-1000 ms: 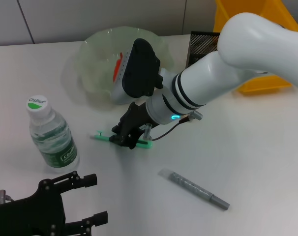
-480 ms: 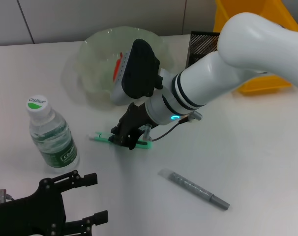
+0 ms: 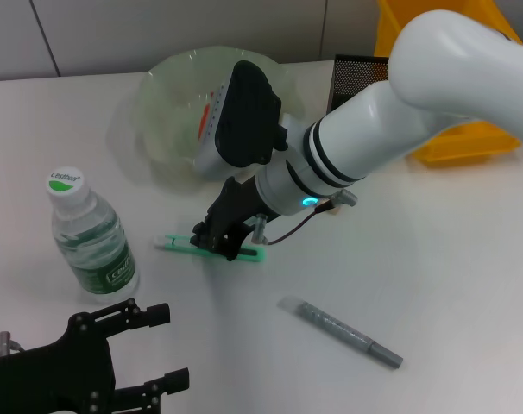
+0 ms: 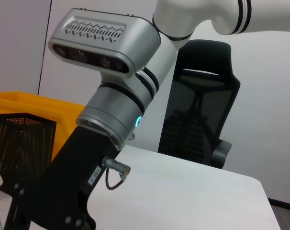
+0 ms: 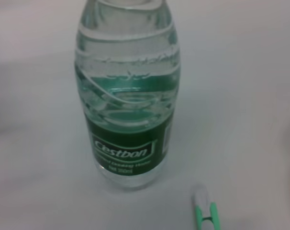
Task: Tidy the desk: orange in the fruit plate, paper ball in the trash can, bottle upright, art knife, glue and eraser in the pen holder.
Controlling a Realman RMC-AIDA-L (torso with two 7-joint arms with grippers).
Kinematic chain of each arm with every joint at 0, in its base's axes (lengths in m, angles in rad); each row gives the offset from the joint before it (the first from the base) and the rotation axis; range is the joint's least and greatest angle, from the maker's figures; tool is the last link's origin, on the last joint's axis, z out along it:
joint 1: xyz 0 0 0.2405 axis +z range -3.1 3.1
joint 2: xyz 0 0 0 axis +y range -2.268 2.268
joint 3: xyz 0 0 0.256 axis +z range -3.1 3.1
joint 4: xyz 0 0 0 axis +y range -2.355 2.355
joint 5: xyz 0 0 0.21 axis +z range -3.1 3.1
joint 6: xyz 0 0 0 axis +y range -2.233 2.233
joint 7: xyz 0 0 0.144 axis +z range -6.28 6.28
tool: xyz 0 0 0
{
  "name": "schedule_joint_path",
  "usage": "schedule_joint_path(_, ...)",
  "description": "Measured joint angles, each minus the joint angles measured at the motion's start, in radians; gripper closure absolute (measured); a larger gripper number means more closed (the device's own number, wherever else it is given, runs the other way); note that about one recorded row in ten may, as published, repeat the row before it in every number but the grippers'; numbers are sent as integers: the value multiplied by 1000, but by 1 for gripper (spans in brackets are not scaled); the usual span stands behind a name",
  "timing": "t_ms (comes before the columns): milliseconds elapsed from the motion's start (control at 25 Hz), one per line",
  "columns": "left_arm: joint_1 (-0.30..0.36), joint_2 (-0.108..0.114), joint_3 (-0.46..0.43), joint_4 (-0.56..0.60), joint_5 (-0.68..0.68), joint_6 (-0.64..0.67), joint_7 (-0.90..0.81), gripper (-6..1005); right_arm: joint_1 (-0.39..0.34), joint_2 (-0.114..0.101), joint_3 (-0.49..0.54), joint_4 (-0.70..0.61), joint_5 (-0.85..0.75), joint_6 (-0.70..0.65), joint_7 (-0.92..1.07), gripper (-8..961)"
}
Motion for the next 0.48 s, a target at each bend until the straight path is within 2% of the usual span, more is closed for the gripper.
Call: schedule_joint_path(480, -3, 0, 0, -1, 0, -3, -2, 204, -1, 5, 3, 7, -5, 13, -16, 771)
